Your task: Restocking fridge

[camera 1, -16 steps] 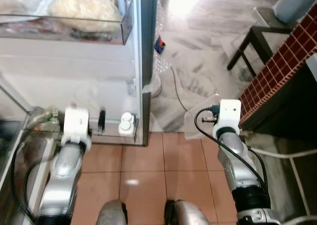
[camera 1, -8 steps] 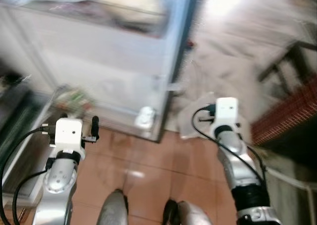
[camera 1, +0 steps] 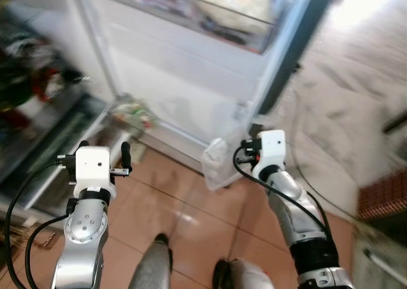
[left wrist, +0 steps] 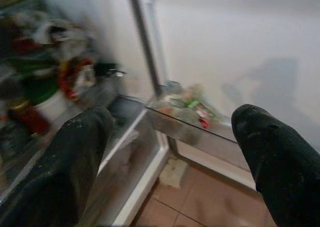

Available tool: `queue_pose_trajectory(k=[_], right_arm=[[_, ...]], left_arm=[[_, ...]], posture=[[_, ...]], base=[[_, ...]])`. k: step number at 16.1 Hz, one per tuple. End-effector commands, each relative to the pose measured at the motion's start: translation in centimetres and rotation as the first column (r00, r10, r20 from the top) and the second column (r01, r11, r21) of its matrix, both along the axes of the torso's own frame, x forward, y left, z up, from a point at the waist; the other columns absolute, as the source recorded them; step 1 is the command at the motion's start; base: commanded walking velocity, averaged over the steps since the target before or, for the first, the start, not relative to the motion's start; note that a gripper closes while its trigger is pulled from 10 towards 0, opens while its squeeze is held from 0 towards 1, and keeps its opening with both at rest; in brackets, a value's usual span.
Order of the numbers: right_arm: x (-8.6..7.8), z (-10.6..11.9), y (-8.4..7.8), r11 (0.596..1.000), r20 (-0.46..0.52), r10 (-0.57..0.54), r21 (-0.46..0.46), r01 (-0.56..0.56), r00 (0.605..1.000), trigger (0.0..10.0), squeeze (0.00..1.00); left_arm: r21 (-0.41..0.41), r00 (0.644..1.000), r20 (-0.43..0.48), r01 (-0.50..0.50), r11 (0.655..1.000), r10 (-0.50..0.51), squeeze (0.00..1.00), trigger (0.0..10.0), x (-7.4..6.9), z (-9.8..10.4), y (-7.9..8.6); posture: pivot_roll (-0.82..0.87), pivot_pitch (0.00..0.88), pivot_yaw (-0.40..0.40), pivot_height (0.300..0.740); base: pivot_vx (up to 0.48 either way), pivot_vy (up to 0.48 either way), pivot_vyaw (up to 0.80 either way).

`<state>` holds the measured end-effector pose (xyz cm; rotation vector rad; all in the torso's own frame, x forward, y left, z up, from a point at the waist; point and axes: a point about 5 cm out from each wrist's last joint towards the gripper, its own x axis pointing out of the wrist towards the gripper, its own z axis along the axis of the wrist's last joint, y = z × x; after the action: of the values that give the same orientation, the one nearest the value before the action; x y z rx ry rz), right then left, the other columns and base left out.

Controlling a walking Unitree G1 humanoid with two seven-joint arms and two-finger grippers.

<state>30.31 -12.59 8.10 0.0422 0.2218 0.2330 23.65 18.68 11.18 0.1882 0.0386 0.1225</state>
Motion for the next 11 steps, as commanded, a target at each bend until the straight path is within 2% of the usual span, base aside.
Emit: queue_pose_trajectory(k=[1, 3, 6, 11], right_arm=[[0.2, 0.7, -0.3, 1.000, 0.034, 0.000, 0.015, -0.001, 0.999, 10.0, 0.00], [0.7, 1.1, -0.4, 1.000, 0.048, -0.001, 0.021, 0.000, 0.999, 10.0, 0.00], [1.5, 1.7, -0.1, 0.999, 0.070, -0.011, 0.038, 0.008, 0.997, 10.0, 0.00], [1.6, 1.3, 0.8, 0.998, 0.061, -0.006, 0.066, 0.002, 0.998, 10.0, 0.00]], left_arm=[[-0.009, 1.000, 0.018, -0.006, 1.000, 0.006, 0.00, 10.0, -0.1, 0.5, -0.1], [0.013, 0.998, 0.055, -0.007, 1.000, 0.006, 0.00, 10.0, 0.1, 0.9, -0.1], [0.013, 0.998, 0.055, -0.021, 1.000, 0.020, 0.00, 10.0, 0.4, 1.0, 0.2], [0.029, 0.998, 0.062, -0.019, 0.999, 0.018, 0.00, 10.0, 0.9, 1.4, 0.0]], posture=[[0.11, 0.152, -0.065, 0.740], [0.11, 0.150, -0.062, 0.740], [0.13, 0.151, -0.050, 0.740], [0.15, 0.129, -0.036, 0.740]], base=[[0.000, 0.000, 0.80], [0.000, 0.000, 0.80], [0.000, 0.000, 0.80], [0.000, 0.000, 0.80]])
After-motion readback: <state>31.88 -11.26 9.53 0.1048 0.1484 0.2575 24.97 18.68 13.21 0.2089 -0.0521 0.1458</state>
